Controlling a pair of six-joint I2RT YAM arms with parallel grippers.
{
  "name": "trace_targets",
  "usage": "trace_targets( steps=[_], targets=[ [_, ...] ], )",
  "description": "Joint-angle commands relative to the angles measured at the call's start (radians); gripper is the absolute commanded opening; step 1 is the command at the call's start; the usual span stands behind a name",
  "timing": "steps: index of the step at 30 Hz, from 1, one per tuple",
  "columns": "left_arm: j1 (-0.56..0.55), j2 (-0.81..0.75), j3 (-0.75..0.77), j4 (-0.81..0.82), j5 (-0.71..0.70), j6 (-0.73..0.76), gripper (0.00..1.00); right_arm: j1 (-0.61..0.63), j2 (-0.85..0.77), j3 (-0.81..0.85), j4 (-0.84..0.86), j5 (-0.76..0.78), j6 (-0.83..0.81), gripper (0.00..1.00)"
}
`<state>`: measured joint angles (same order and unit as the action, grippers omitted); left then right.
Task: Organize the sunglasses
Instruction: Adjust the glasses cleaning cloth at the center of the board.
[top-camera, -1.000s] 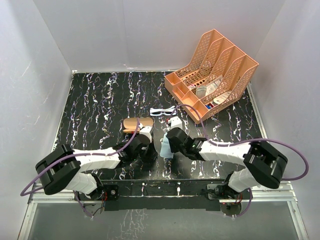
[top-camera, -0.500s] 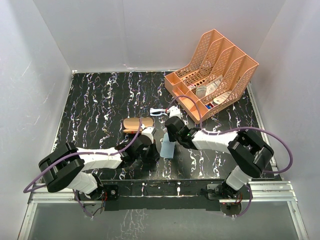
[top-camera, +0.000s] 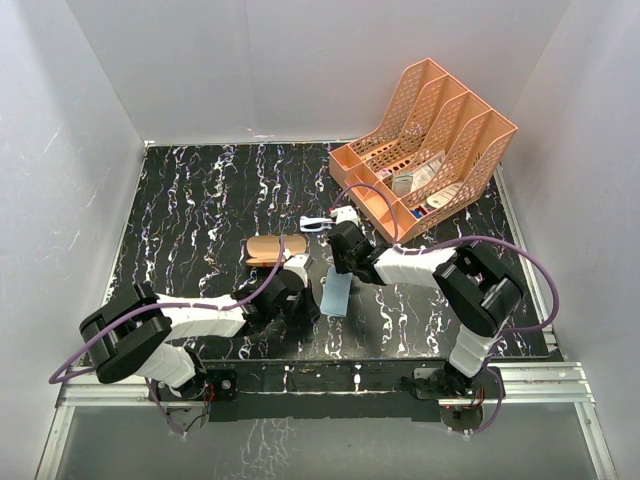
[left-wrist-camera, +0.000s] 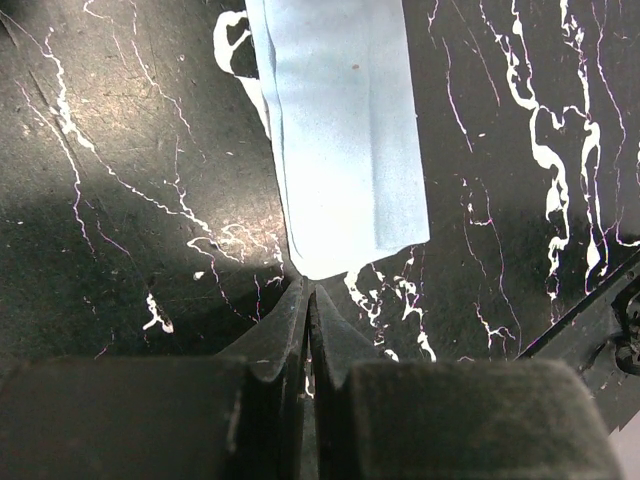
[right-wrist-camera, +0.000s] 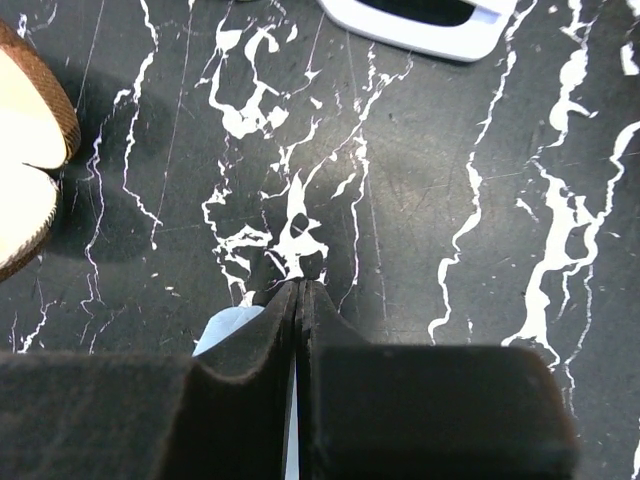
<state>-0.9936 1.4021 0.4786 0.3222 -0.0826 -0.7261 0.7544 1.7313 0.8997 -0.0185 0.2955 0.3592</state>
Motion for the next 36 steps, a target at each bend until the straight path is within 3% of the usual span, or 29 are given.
trace_targets(
  steps=[1, 10, 29, 36],
  targets=[
    [-0.008, -0.019, 0.006, 0.0, -0.004, -0.005, 0.0, 0.001, 0.004, 0.033, 0.056, -0.04, -0.003, 0.0],
    [-0.008, -0.011, 0.005, 0.005, -0.006, -0.006, 0.0, 0.013, 0.002, -0.021, 0.078, -0.11, 0.036, 0.0],
    [-0.008, -0.029, 0.015, -0.041, -0.043, 0.011, 0.0, 0.037, -0.019, -0.062, 0.071, -0.069, 0.047, 0.0],
    [-0.008, -0.049, 0.091, -0.079, -0.091, 0.099, 0.0, 0.037, -0.013, -0.075, 0.076, -0.069, 0.052, 0.0]
  ],
)
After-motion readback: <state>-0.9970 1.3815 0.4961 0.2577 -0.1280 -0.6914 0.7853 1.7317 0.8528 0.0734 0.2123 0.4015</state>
